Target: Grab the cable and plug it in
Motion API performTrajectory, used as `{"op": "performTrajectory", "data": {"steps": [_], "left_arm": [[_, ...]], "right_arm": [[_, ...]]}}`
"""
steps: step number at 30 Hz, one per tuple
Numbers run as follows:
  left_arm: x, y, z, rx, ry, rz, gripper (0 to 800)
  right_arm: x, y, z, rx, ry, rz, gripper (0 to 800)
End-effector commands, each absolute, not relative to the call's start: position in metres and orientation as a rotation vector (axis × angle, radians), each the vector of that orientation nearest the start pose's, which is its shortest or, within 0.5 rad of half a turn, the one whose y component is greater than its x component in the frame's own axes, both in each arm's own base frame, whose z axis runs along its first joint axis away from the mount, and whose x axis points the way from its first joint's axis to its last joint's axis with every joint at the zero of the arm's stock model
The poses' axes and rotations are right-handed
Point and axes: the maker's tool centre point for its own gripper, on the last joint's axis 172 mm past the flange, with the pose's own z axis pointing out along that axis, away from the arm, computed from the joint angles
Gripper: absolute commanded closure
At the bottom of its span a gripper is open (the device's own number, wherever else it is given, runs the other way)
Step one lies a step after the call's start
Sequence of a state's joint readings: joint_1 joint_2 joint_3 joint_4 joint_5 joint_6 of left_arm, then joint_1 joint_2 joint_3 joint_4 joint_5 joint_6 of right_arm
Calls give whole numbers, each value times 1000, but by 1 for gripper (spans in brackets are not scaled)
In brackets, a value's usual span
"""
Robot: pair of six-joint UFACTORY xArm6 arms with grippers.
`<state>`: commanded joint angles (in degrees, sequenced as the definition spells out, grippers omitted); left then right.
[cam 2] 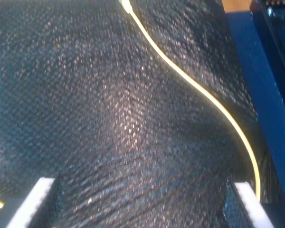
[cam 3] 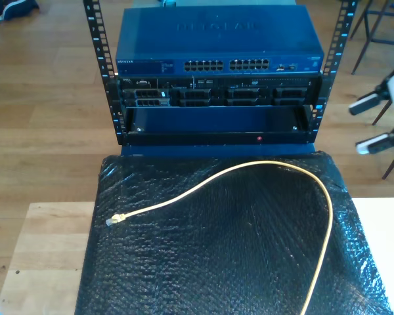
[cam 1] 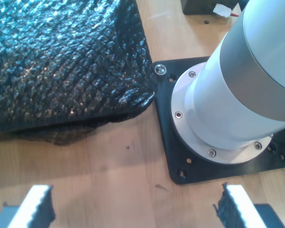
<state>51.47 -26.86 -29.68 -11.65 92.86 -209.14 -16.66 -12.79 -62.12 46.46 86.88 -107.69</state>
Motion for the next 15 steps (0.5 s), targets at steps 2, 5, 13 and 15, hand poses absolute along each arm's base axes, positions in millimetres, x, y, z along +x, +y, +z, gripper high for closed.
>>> {"op": "performTrajectory", "data": {"steps": [2,5,13,15], "left_arm": [[139,84,164,1690,-1879,423,0],[140,84,164,1692,-1877,427,0],[146,79,165,1708,-1856,457,0],[150,75,166,1706,-1856,463,0]], "right_arm": [[422,81,341,-1862,-1637,-801,7],[425,94,337,-1850,-1649,-787,7],[434,129,326,-1841,-1687,-757,8],[435,139,327,-1835,-1706,-760,8]]}}
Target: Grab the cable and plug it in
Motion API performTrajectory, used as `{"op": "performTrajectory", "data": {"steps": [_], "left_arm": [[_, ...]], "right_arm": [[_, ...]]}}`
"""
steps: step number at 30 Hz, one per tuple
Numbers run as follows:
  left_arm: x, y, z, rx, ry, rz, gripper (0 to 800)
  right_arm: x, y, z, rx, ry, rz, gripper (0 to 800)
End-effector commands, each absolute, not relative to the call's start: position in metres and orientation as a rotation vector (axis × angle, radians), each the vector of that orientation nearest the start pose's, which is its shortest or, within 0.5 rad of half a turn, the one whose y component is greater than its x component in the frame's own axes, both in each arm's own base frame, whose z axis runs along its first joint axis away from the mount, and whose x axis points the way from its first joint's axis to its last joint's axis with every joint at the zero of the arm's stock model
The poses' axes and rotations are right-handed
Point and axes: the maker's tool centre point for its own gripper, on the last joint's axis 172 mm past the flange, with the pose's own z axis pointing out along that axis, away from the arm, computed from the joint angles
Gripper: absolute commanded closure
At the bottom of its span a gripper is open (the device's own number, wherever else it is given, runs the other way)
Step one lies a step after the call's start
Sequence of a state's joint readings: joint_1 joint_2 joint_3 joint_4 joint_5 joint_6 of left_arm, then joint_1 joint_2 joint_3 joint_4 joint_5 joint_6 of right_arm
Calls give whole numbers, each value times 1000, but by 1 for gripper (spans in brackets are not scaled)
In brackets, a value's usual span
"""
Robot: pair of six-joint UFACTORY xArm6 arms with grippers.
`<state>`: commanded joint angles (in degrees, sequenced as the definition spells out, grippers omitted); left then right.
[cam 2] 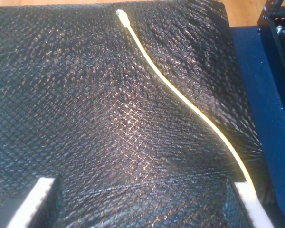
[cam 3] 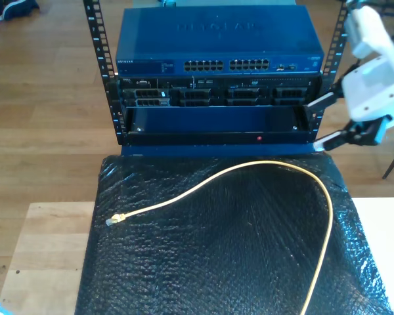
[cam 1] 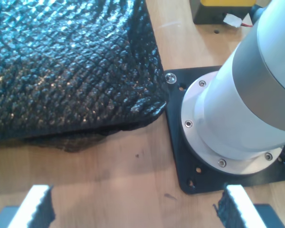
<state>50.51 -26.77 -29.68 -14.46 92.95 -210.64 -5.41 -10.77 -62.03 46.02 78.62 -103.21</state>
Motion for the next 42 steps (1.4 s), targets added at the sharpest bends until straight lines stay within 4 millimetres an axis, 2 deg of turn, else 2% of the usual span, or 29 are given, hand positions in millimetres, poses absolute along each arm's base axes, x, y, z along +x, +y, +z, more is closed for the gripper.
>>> {"op": "performTrajectory", "data": {"steps": [5,10,15,31,36,42], "left_arm": [[156,69,167,1716,-1838,449,0],[158,66,167,1720,-1830,425,0],[162,61,168,1729,-1813,433,0],[166,56,168,1737,-1795,443,0],[167,54,168,1738,-1792,434,0],[171,51,168,1753,-1787,408,0]], "right_arm": [[437,158,326,-1826,-1728,-754,8],[436,188,316,-1794,-1767,-727,8],[434,208,310,-1765,-1794,-711,8],[427,281,276,-1651,-1888,-622,8],[427,290,269,-1639,-1903,-607,8],[428,297,248,-1672,-1968,-544,9]]}}
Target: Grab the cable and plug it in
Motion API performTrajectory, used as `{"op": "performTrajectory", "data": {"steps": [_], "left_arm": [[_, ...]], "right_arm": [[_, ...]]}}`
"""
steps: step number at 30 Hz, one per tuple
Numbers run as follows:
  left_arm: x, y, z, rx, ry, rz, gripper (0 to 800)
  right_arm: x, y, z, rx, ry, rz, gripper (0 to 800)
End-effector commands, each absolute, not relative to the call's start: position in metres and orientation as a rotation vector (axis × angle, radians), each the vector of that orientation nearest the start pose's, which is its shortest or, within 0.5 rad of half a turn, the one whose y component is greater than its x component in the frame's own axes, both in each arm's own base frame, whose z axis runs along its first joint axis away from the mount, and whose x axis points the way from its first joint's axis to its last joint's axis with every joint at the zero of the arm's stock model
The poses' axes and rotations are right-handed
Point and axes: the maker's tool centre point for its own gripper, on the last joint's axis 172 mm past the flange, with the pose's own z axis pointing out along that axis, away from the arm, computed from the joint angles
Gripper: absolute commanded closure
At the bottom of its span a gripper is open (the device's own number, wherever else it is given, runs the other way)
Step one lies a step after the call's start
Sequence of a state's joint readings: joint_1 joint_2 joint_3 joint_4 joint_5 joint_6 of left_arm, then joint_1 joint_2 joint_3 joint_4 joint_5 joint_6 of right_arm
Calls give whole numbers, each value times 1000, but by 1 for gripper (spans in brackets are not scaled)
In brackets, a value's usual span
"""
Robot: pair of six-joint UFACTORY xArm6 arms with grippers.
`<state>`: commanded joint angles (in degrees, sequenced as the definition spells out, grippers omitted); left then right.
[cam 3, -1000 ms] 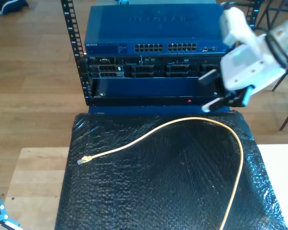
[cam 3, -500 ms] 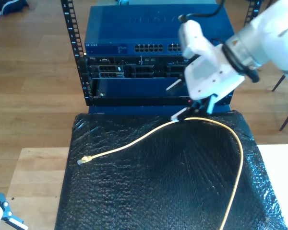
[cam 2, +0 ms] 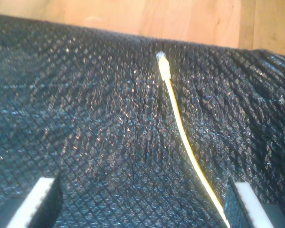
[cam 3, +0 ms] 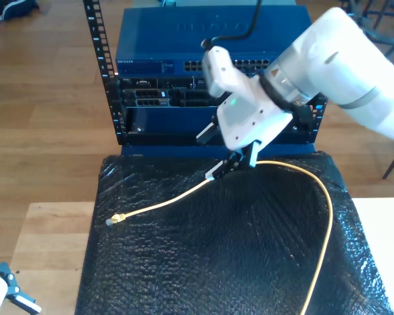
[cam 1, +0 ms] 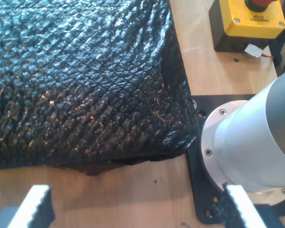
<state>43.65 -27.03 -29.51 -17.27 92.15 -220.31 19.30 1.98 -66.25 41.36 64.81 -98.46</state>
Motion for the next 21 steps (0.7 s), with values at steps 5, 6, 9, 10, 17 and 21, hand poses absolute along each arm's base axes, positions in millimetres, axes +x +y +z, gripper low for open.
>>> {"op": "performTrajectory", "data": {"steps": [5,6,9,10,17,21], "left_arm": [[174,47,168,1767,-1773,375,0],[174,46,168,1765,-1774,369,0],[175,45,168,1771,-1774,358,0],[175,45,169,1772,-1773,357,0],[178,47,175,1807,-1759,350,0],[179,48,174,1814,-1755,348,0]], "right_arm": [[428,306,234,-1672,-2089,-452,8],[428,309,234,-1672,-2091,-450,8],[426,318,231,-1664,-2095,-436,8],[424,324,231,-1652,-2105,-437,8],[429,354,234,-1633,-2140,-457,9],[425,376,222,-1612,-2174,-409,9]]}}
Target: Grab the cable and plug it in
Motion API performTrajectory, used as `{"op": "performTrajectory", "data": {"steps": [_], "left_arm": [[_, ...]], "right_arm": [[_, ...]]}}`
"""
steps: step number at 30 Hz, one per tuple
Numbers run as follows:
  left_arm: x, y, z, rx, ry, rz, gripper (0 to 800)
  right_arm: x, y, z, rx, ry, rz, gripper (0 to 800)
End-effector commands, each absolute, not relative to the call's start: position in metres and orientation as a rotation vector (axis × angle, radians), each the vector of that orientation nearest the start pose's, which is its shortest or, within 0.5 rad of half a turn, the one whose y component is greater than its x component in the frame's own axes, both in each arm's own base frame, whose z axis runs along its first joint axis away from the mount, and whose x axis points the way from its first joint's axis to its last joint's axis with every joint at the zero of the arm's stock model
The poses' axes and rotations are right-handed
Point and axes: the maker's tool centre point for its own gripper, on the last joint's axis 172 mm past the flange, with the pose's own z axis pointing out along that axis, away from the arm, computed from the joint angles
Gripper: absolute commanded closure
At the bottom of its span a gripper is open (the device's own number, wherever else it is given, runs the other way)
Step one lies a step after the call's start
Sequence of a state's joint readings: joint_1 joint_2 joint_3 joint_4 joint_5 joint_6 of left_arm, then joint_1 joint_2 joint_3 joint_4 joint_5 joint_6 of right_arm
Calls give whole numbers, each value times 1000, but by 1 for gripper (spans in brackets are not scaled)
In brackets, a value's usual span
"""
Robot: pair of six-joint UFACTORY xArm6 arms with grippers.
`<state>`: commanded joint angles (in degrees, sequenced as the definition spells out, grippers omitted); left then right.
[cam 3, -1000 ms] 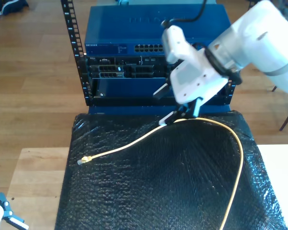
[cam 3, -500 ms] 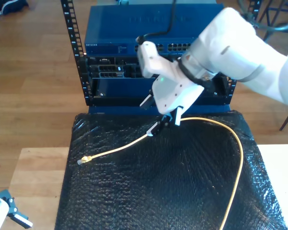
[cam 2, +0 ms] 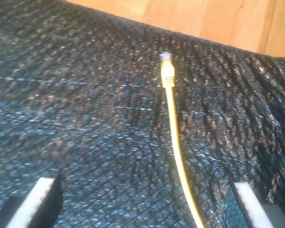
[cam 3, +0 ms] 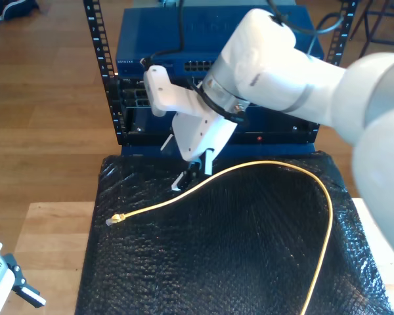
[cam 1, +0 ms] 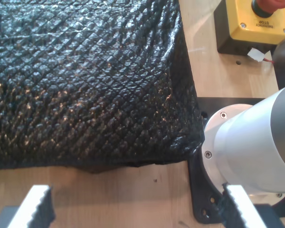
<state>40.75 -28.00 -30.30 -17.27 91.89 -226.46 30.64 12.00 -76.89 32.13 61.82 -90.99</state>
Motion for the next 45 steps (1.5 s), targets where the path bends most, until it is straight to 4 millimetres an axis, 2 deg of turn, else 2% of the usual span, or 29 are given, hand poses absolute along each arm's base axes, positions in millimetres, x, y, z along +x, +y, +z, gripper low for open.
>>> {"op": "performTrajectory", "data": {"steps": [4,9,16,22,25,30,45], "left_arm": [[179,48,173,1815,-1750,346,0],[178,47,173,1816,-1745,345,0],[178,47,172,1817,-1743,344,0],[178,47,171,1816,-1737,342,0],[178,47,171,1819,-1733,340,0],[178,47,171,1825,-1726,336,0],[180,46,170,1828,-1716,343,0]], "right_arm": [[425,387,212,2080,2814,472,9],[417,409,202,2024,2842,412,9],[412,423,190,1987,2844,361,9],[412,418,174,1939,2810,265,9],[411,426,169,1888,2812,251,9],[414,423,159,1867,2779,211,9],[412,449,135,1758,2795,164,29]]}}
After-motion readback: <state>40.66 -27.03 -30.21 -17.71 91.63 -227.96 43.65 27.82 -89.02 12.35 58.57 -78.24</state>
